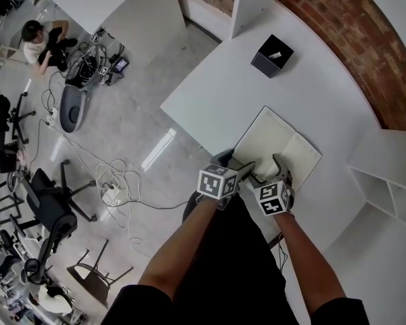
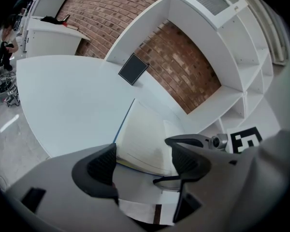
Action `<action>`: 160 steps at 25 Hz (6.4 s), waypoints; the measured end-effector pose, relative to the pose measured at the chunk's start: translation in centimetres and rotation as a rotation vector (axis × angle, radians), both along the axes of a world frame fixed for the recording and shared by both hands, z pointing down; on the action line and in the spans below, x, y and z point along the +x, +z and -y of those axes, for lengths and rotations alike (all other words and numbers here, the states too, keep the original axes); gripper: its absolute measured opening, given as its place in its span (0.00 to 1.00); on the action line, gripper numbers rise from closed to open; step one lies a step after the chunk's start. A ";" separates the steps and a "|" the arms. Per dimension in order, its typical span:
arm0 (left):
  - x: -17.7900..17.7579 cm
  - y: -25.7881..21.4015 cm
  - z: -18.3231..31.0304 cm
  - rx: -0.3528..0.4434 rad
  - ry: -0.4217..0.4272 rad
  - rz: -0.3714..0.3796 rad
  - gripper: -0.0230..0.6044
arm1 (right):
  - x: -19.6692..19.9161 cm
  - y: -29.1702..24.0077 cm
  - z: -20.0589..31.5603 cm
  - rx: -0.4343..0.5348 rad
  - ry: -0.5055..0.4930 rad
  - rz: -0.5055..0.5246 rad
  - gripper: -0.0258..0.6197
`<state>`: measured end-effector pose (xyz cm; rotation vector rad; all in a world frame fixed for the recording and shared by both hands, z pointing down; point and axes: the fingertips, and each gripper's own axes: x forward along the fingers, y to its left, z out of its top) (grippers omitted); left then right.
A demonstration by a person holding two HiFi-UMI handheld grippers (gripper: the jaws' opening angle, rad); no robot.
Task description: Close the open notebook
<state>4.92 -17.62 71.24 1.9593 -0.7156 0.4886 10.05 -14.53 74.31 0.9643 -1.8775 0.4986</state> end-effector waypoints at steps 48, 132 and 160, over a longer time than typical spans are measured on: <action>-1.5 0.5 -0.2 0.023 -0.134 0.091 0.60 | -1.4 -1.0 0.1 0.105 -0.013 0.167 0.42; -1.4 -1.1 1.2 -0.111 -0.254 -0.189 0.12 | -3.7 -1.9 0.8 0.257 -0.044 0.131 0.18; 2.7 -8.2 -2.6 0.010 -0.045 -0.064 0.09 | 8.2 -10.7 -5.7 0.340 0.632 0.280 0.04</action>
